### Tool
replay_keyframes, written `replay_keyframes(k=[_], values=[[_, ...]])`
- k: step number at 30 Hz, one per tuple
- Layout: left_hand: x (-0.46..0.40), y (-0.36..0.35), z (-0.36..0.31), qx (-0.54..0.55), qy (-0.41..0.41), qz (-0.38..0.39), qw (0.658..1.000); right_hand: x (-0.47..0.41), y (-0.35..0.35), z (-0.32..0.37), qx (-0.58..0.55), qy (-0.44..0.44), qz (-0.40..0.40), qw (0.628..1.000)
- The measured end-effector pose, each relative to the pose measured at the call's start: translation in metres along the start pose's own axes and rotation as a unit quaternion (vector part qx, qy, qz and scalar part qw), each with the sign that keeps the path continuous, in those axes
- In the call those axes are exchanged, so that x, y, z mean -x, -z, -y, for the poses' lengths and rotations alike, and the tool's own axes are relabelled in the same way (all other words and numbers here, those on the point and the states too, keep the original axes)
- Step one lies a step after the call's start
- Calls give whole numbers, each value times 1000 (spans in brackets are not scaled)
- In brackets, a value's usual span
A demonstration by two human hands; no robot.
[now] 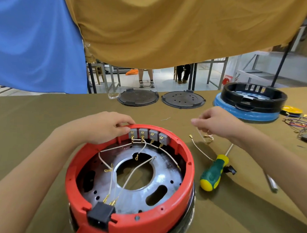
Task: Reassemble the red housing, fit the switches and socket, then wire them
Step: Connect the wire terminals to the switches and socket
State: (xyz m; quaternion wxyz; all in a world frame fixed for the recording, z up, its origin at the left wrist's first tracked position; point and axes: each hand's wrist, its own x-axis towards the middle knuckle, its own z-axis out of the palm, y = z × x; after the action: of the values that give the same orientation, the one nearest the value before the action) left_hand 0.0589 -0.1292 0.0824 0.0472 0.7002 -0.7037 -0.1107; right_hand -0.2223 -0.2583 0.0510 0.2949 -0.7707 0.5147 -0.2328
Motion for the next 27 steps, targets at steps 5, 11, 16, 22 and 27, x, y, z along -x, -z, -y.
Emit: replay_keyframes(k=[5,11,16,22,27], values=[[7,6,-2,-3,26,40,999,12,0,24,-307,-2,111,945],[14,16,-8,-25,71,98,992,24,-3,44,-421,-24,246,873],[14,13,-11,17,10,48,999,34,-8,56,-415,4,270,869],[13,15,-6,23,-5,39,999,44,-16,66,-419,8,283,863],[12,18,-1,12,31,50,998,49,-19,69,-384,10,275,882]])
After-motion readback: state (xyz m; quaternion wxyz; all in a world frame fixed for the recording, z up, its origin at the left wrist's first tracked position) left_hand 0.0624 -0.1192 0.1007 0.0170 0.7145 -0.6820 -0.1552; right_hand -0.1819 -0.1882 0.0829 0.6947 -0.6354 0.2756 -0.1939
